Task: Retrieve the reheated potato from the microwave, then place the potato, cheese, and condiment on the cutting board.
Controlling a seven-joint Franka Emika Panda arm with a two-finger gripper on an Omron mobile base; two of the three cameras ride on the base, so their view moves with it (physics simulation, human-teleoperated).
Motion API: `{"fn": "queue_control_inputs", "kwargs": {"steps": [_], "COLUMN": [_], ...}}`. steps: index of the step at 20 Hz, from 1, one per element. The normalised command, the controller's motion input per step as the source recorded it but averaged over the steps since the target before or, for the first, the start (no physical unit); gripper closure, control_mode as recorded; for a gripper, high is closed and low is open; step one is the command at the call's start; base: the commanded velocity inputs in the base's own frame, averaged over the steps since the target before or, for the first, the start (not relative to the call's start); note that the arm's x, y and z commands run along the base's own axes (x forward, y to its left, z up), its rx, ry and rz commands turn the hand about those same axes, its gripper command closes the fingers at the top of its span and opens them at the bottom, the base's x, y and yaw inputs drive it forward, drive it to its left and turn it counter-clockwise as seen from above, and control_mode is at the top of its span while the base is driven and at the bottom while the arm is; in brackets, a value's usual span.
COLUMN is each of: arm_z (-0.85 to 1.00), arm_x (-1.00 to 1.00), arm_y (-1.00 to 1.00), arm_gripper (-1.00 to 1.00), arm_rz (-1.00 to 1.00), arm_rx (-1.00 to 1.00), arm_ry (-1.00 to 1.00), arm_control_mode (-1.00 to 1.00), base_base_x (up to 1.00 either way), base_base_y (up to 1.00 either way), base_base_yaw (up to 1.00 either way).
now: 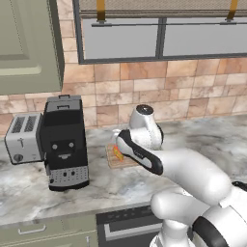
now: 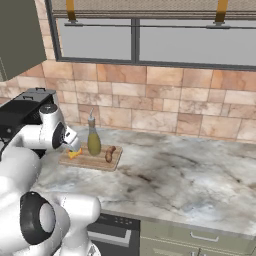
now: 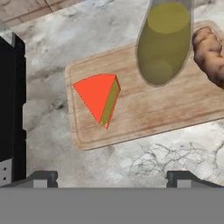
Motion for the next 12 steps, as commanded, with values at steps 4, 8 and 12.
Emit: {"fn": "queue_control_inputs", "kwargs": {"steps": [4, 8, 12], "arm_z": [0.26, 0.30, 0.31], "arm_x": [-0.50, -0.51, -0.51], "arm_y": [-0.19, -0.16, -0.11], "arm_gripper": [-1.00, -1.00, -1.00], "arm_rz": [0.07, 0.11, 0.10], "arm_rx": [0.00, 0.00, 0.00], "arm_ry": [0.00, -0.04, -0.06], "arm_control_mode": [-1.00, -1.00, -1.00], "base_base_x": [0.00, 0.00, 0.00], "base_base_y": [0.00, 0.00, 0.00], "base_base_yaw": [0.00, 0.00, 0.00]}}
